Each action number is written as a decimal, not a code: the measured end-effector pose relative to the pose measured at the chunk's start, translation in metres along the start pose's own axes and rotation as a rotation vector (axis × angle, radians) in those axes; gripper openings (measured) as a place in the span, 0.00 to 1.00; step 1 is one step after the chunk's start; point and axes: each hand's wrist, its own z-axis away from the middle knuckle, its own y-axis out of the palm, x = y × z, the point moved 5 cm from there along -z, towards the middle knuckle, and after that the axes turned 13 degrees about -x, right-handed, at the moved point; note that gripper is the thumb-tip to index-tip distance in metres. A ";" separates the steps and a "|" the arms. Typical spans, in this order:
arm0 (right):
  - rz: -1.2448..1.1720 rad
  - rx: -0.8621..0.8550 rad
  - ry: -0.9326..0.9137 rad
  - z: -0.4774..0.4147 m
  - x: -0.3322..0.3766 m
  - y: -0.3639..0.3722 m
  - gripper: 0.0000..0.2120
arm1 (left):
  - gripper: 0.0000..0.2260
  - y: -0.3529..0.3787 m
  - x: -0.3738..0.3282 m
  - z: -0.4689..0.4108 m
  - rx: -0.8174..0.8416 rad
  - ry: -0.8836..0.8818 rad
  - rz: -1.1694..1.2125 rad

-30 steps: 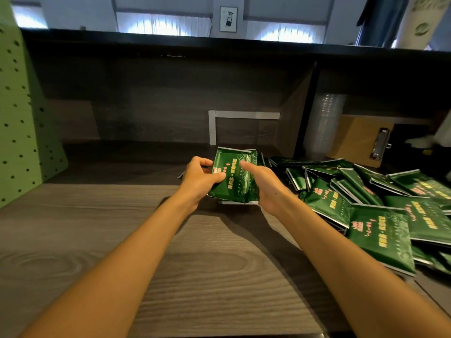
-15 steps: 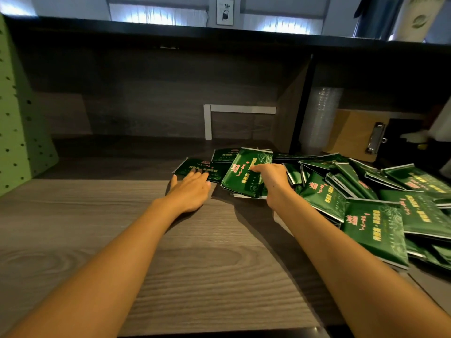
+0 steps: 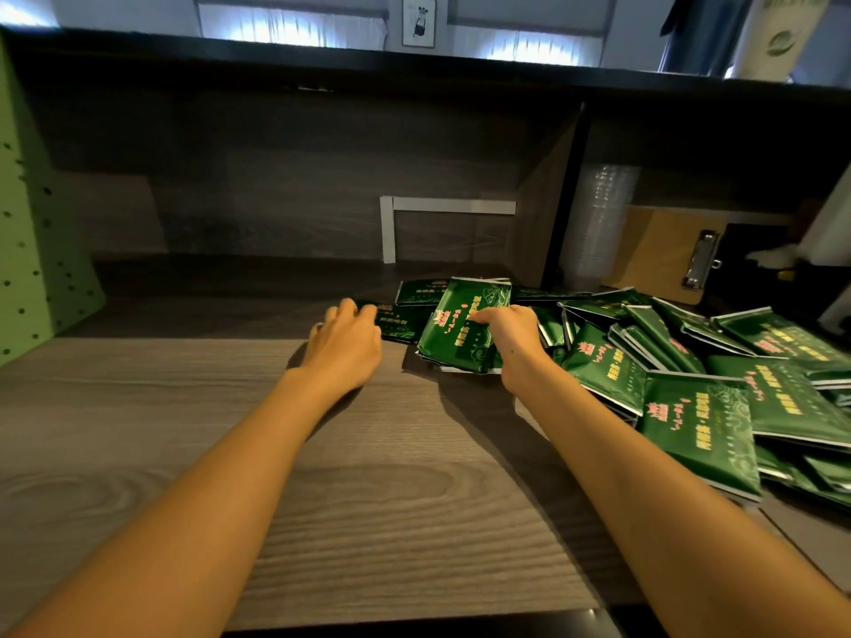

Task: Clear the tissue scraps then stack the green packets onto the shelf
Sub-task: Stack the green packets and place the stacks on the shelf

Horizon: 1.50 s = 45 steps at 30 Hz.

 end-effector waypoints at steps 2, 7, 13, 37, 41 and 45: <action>0.006 0.004 -0.004 0.001 0.000 0.001 0.24 | 0.22 0.007 0.013 0.001 0.069 -0.074 0.013; 0.021 0.004 -0.015 0.002 0.000 0.002 0.22 | 0.23 0.014 0.010 0.002 0.204 -0.046 -0.033; 0.046 -0.008 -0.037 0.001 0.003 -0.001 0.17 | 0.16 -0.019 -0.022 0.002 0.012 0.095 -0.190; 0.063 0.000 -0.051 0.003 0.004 -0.004 0.12 | 0.12 -0.026 0.005 0.003 0.199 -0.445 0.454; 0.010 -0.003 -0.063 0.003 0.007 -0.004 0.22 | 0.01 -0.039 0.001 0.000 0.070 -0.526 0.821; 0.008 0.037 -0.081 0.009 0.011 -0.003 0.29 | 0.07 -0.041 -0.012 0.007 0.227 -0.560 1.166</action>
